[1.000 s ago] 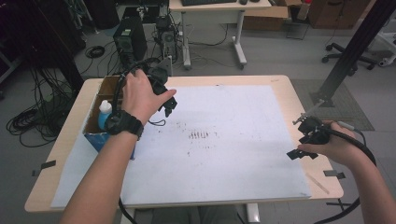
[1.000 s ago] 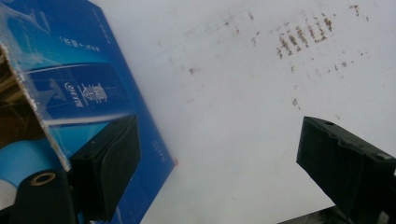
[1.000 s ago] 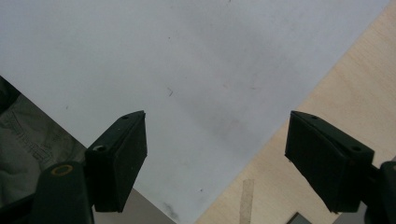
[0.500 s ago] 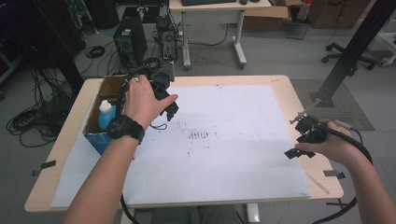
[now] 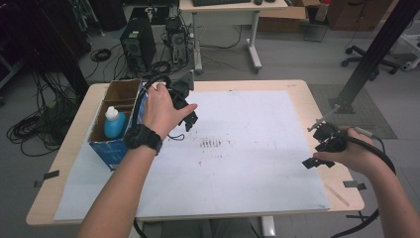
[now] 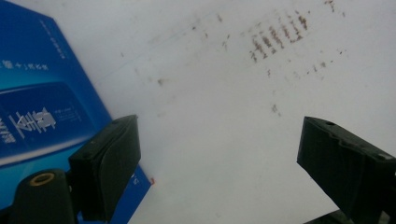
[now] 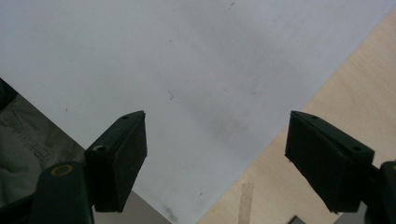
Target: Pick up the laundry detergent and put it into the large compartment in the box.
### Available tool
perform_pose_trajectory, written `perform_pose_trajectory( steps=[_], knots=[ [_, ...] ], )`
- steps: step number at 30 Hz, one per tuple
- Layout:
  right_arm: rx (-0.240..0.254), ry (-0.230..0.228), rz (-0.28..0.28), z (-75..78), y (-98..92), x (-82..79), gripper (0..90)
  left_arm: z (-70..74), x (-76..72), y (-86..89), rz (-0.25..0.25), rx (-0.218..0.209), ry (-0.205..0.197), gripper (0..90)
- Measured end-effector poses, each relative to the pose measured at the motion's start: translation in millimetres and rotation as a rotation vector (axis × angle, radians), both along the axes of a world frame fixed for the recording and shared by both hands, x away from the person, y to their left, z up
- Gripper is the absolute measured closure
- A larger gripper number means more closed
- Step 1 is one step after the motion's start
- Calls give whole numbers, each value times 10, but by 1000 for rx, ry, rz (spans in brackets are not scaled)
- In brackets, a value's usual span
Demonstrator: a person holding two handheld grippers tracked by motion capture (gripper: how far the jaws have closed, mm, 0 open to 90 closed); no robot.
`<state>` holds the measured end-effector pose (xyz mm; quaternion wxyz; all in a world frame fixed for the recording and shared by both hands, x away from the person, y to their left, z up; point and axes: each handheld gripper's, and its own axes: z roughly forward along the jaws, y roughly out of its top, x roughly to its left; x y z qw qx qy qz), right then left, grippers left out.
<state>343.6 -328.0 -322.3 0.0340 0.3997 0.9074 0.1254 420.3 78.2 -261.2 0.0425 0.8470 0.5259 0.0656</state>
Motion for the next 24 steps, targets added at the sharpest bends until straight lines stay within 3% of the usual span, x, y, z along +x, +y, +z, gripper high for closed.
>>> perform_pose_trajectory(
  steps=[8,12,24],
  knots=[
    [0,-1,4,-14,7,2,207,-43,4,-93,-24,6,14,136],
    [4,2,-4,-26,0,1,203,-66,20,-98,-16,-28,40,133],
    [2,11,-19,-38,-9,10,202,-119,54,-94,-21,-18,52,135]
  ],
)
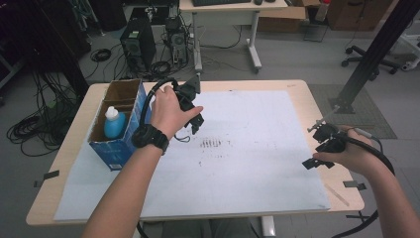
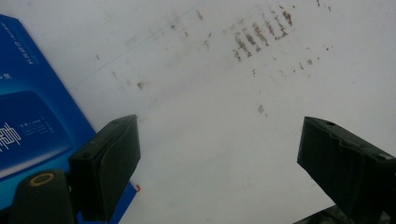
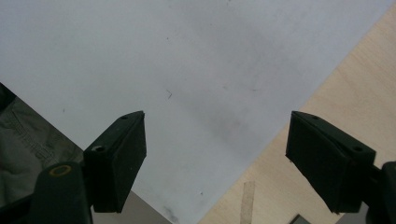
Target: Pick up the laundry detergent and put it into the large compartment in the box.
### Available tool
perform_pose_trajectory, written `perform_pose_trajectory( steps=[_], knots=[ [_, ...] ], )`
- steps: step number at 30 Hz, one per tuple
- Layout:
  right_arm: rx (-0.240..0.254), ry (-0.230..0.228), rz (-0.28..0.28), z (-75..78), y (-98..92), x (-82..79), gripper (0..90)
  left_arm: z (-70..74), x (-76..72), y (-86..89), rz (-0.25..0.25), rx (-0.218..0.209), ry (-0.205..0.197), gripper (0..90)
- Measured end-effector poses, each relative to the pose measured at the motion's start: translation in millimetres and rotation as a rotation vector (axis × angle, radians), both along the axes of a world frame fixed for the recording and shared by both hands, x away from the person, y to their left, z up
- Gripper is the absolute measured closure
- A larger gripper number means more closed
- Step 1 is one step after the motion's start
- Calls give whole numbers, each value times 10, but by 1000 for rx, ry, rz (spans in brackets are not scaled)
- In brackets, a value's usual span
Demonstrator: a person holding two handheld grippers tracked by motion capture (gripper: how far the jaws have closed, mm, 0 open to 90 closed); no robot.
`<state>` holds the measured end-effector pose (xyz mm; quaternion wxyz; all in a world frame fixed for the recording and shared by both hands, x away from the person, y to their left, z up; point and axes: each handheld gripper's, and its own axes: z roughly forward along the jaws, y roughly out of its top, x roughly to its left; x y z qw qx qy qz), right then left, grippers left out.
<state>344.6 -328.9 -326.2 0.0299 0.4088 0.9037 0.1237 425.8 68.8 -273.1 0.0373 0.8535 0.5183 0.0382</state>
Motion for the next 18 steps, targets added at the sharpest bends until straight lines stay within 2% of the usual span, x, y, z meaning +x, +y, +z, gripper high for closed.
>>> perform_pose_trajectory(
  steps=[18],
  knots=[
    [5,4,-3,-9,4,-21,200,-30,-10,51,10,-6,3,136]
  ],
)
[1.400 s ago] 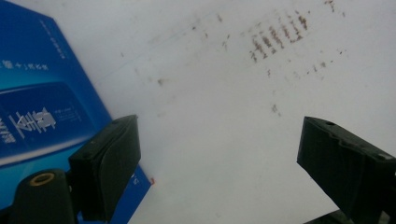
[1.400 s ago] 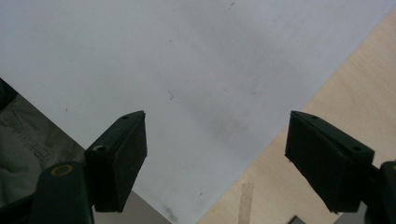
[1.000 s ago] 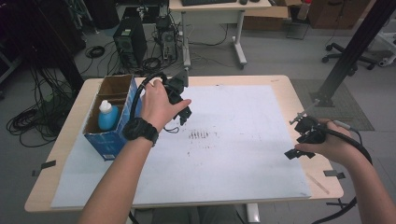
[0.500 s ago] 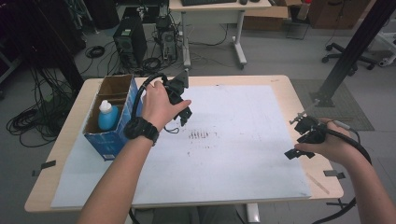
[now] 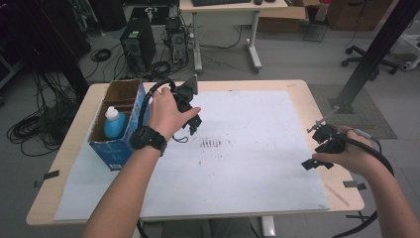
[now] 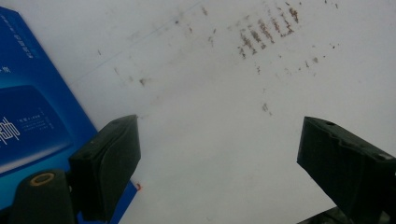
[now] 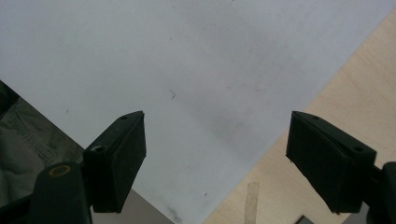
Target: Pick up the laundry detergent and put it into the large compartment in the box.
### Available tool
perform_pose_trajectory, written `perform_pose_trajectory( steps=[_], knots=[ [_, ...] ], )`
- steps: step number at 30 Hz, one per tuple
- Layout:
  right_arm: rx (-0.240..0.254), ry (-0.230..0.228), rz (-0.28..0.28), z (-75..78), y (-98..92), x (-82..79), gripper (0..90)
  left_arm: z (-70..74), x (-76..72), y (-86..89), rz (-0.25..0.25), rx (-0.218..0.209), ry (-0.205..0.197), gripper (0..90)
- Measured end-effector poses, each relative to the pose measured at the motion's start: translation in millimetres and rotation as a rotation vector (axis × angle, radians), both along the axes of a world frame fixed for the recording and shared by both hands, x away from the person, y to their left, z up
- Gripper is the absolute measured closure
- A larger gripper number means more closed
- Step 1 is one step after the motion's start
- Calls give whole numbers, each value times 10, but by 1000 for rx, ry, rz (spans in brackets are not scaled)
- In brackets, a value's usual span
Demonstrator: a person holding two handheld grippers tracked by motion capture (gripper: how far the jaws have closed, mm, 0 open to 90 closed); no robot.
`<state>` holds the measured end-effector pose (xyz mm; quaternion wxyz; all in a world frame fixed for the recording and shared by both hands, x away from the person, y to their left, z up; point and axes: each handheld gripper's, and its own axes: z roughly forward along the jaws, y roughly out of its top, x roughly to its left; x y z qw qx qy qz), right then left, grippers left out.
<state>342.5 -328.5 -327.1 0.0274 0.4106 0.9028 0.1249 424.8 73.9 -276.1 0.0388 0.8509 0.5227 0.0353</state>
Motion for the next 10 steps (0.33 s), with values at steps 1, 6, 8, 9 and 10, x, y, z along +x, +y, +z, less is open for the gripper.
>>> perform_pose_trajectory(
  steps=[1,6,8,9,10],
  knots=[
    [-1,1,0,-1,-3,-3,200,1,-1,-5,2,-2,-2,136],
    [1,0,0,2,-14,-19,199,-5,-6,-29,-5,2,-2,135],
    [1,-1,-1,6,-13,-23,198,-4,-10,-31,-5,3,-2,136],
    [5,-1,-2,9,-11,-26,198,-2,-12,-30,-5,6,-4,136],
    [4,-3,-2,12,-10,-29,198,1,-13,-28,-3,7,-6,136]
  ],
)
